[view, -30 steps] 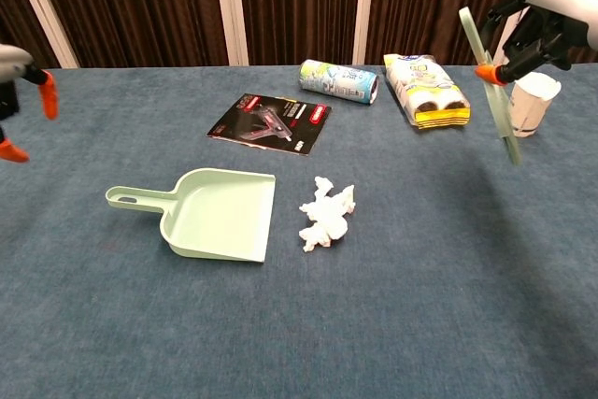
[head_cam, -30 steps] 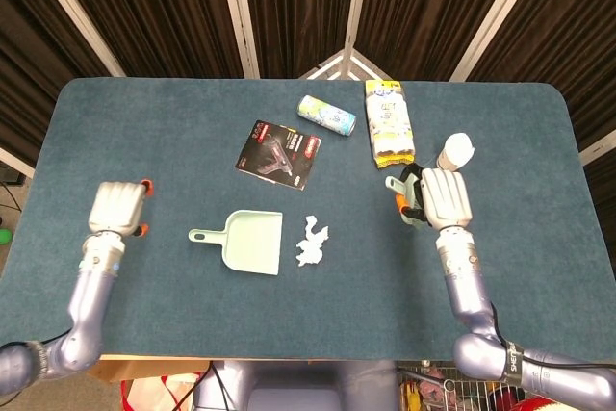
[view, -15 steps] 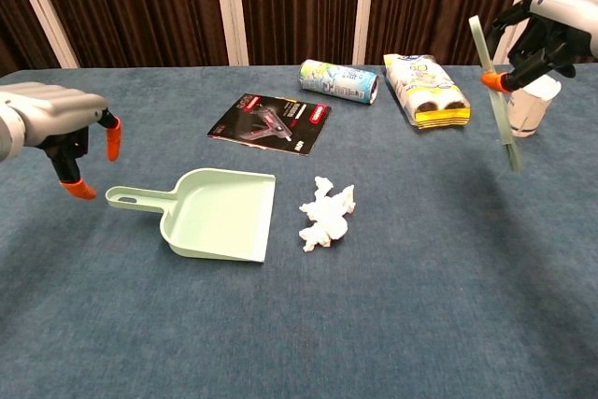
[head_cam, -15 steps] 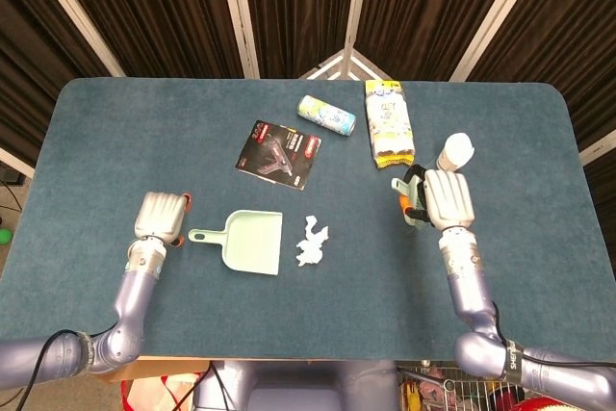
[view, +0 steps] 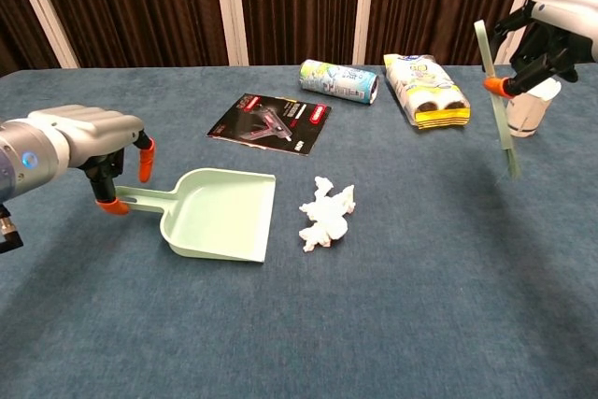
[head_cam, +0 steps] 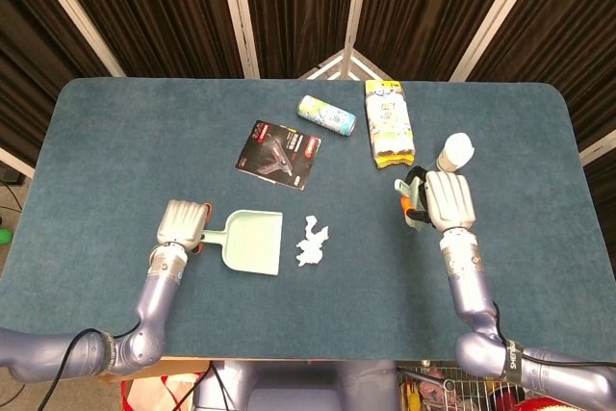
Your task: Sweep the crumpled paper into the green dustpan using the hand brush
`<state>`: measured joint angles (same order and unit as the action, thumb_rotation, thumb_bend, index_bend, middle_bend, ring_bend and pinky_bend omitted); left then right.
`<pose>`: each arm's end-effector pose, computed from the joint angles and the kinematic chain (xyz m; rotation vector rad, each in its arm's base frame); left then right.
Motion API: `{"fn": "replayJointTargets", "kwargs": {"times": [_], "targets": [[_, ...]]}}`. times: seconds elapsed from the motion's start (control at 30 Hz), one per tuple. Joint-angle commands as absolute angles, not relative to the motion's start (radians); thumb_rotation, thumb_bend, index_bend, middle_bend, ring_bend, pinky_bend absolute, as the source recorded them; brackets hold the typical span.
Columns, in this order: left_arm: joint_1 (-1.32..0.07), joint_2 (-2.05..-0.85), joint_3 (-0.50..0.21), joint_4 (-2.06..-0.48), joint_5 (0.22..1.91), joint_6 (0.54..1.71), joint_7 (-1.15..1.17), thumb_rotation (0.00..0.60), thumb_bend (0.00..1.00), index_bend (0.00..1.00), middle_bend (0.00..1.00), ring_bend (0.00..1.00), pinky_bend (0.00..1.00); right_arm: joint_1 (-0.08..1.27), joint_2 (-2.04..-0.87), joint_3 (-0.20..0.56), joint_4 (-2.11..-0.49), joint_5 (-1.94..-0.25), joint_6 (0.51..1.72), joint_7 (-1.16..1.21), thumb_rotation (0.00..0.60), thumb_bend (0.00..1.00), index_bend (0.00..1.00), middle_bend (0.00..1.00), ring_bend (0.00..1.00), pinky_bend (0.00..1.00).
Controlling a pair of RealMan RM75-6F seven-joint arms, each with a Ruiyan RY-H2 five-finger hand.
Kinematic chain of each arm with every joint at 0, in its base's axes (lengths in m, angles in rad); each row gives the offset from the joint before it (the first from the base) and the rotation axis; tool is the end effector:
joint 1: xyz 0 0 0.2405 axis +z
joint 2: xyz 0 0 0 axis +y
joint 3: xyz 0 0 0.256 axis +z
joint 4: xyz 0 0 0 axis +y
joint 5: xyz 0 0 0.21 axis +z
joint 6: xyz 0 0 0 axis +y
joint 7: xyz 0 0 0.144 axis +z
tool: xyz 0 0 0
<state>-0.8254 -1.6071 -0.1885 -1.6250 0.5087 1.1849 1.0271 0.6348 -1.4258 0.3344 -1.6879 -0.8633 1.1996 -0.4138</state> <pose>-0.1524 0.3338 -0.0255 -1.7532 -0.8687 -0.4077 -0.1646 -0.3512 0.0657 1.3922 -1.0906 1.0131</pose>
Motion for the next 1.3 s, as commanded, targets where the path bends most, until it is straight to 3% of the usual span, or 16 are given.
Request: {"fn": "replayJointTargets", "kwargs": {"times": [0.03, 0.37, 1.3], "targets": [[-0.838, -1.623, -0.181, -1.614, 0.506, 1.185, 1.034, 0.600, 0.32, 0.45, 0.96, 0.95, 0.91, 0.635, -1.423, 0.332, -1.689, -0.863, 1.199, -0.413, 0.600, 0.48, 0.83, 0.89, 0.92, 0.81], [-0.855, -1.655, -0.177, -1.583, 0.499, 1.193, 1.027, 0.600, 0.48, 0.58, 0.99, 0.97, 0.93, 0.635, -1.420, 0.324, -1.696, -0.861, 1.200, -0.412, 0.600, 0.49, 0.83, 0.89, 0.92, 0.81], [-0.950, -1.706, -0.234, -1.608, 0.413, 1.238, 1.073, 0.600, 0.48, 0.59, 0.99, 0.97, 0.93, 0.663, -1.425, 0.311, -1.731, -0.793, 1.238, -0.523, 0.600, 0.50, 0.84, 0.89, 0.92, 0.81]]}}
